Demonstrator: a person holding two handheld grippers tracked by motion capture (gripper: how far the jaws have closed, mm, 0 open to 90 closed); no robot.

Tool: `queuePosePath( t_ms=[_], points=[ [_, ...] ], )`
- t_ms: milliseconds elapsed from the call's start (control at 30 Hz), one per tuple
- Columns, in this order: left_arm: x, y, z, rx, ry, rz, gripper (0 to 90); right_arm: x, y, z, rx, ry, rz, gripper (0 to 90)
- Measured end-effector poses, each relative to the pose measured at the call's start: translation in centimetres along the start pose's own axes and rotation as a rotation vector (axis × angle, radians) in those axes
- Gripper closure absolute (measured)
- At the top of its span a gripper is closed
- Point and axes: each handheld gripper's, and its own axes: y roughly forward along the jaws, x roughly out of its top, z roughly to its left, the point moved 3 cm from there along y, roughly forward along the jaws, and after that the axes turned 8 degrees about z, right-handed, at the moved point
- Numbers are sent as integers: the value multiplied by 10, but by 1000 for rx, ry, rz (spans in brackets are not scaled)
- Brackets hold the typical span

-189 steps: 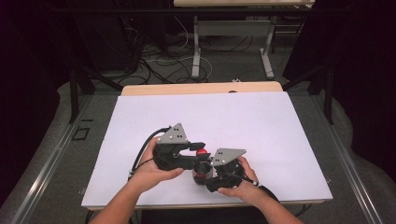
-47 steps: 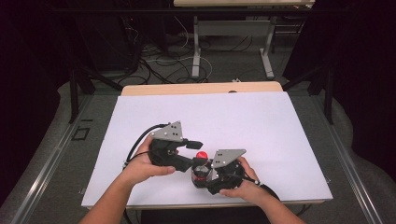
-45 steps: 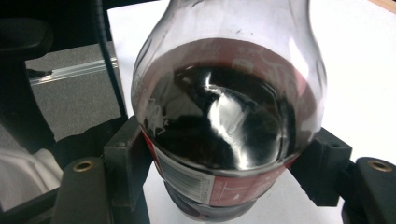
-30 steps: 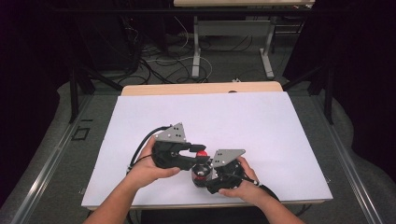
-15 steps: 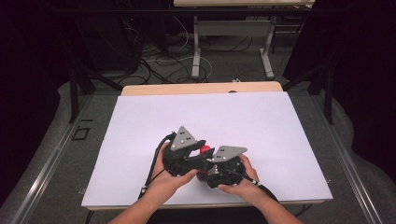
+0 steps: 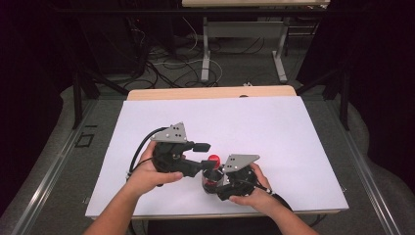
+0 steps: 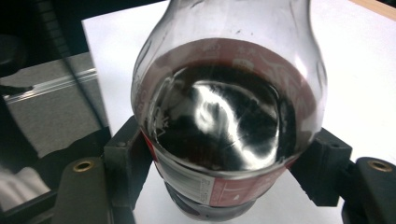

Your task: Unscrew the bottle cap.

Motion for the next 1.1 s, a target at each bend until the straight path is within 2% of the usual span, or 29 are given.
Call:
queuePosePath(
  t_ms=[67,133,333,433,533,633,700,767,800,900,967,1033,1067,1100],
  points=[
    [-3,1,4,-39,19,11,438,1,0,2,8,-16,-3,290],
    [-5,3,6,-65,17,4,455,1,0,4,12,-27,-1,289],
    [-6,8,5,-83,41,13,584,2,1,10,37,-53,7,289],
    [-6,9,2,-60,49,13,604,2,1,11,41,-42,10,289],
    [-5,11,-1,-5,45,16,607,2,2,9,31,-39,4,289],
    [-3,14,-6,89,-3,6,608,1,2,5,7,-22,4,289],
    [-2,17,-10,179,-53,-8,608,1,1,3,-5,0,12,290],
    [0,22,-15,283,-81,-16,610,0,1,-1,-32,26,8,290],
    [0,24,-18,332,-111,-24,611,0,1,-2,-41,41,10,290],
    [3,32,-26,444,-154,-29,614,-2,2,-5,-71,52,20,289],
    [5,35,-29,475,-168,-23,614,-2,2,-6,-75,63,24,290],
    [7,37,-30,483,-187,-17,614,-3,2,-7,-68,68,23,289],
    [8,37,-29,487,-199,-15,614,-2,2,-7,-80,80,18,289],
    [8,38,-29,482,-198,-16,613,-3,1,-8,-73,78,31,289]
  ],
)
